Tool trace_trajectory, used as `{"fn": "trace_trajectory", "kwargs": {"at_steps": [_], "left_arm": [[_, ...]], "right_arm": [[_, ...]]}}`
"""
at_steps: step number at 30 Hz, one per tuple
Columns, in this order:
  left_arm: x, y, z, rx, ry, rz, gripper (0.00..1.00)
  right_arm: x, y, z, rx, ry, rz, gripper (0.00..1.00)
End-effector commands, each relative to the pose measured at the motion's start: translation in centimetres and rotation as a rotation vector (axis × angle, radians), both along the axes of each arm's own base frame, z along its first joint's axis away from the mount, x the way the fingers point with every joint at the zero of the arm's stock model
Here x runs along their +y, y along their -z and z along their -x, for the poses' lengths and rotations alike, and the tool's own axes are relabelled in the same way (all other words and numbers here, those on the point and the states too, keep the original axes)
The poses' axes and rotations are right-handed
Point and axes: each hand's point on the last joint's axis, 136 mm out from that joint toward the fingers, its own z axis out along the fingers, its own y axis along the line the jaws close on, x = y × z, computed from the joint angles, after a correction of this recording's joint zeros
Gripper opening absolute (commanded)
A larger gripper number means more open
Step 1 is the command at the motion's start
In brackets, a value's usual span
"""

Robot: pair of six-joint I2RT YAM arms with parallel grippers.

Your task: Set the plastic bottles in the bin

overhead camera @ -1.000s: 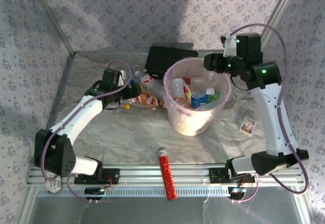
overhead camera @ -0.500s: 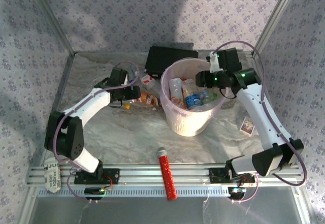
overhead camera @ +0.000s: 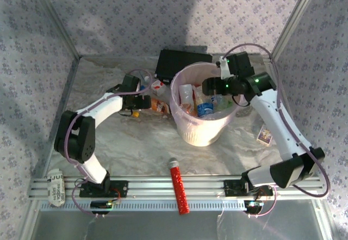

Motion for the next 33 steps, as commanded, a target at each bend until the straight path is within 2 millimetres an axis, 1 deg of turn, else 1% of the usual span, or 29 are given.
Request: {"fn": "trace_trajectory", "kwargs": {"at_steps": [1,4,6,11,14,16,18,24,25,27,30,33], "left_arm": [[-0.4,-0.1,-0.8,-0.013,0.006,-0.008,0.95],[-0.3,0.7,-0.7,-0.001,0.003,-0.014,0.91],[-0.3,1.3,-0.7,0.007,0.002,-0.017,0.89],[-0.7,2.6,-1.0,0.023,-0.002,-0.001,0.77],[-1.0,3.0,-1.1,0.034,-0.005,0.013,0.73],[-0.9,3.1,-1.0,0.043,-0.007,0.009,0.69],[-0.9,2.6,-0.7,0.042,-0.001,0.005,0.66],[-1.0,0.0,0.1,-0.009,0.021,0.027,0.55],[-1.1,-0.7,0.2,-0.019,0.026,0.038,0.54],[-1.3,-2.1,0.7,-0.041,0.033,0.056,0.54],[-1.4,-4.8,1.5,-0.095,0.034,0.087,0.53],[-1.8,-8.7,2.6,-0.193,0.046,0.171,0.53]], "right_arm": [[0.0,-5.7,2.2,-0.116,-0.038,-0.064,0.87],[-0.2,-7.5,3.2,-0.154,-0.04,-0.098,0.88],[-0.3,-7.9,3.6,-0.162,-0.039,-0.109,0.88],[-0.5,-7.7,3.9,-0.158,-0.034,-0.114,0.87],[-0.5,-7.8,3.9,-0.162,-0.033,-0.121,0.87],[-0.5,-8.0,3.9,-0.166,-0.032,-0.124,0.87],[-0.5,-8.3,4.0,-0.177,-0.034,-0.129,0.87],[-0.1,-9.6,4.1,-0.208,-0.041,-0.166,0.86],[0.2,-9.9,4.0,-0.215,-0.045,-0.183,0.86],[1.0,-10.9,3.9,-0.236,-0.061,-0.219,0.86],[2.5,-12.2,3.6,-0.266,-0.088,-0.26,0.86],[4.6,-13.2,3.2,-0.286,-0.131,-0.293,0.86]]}}
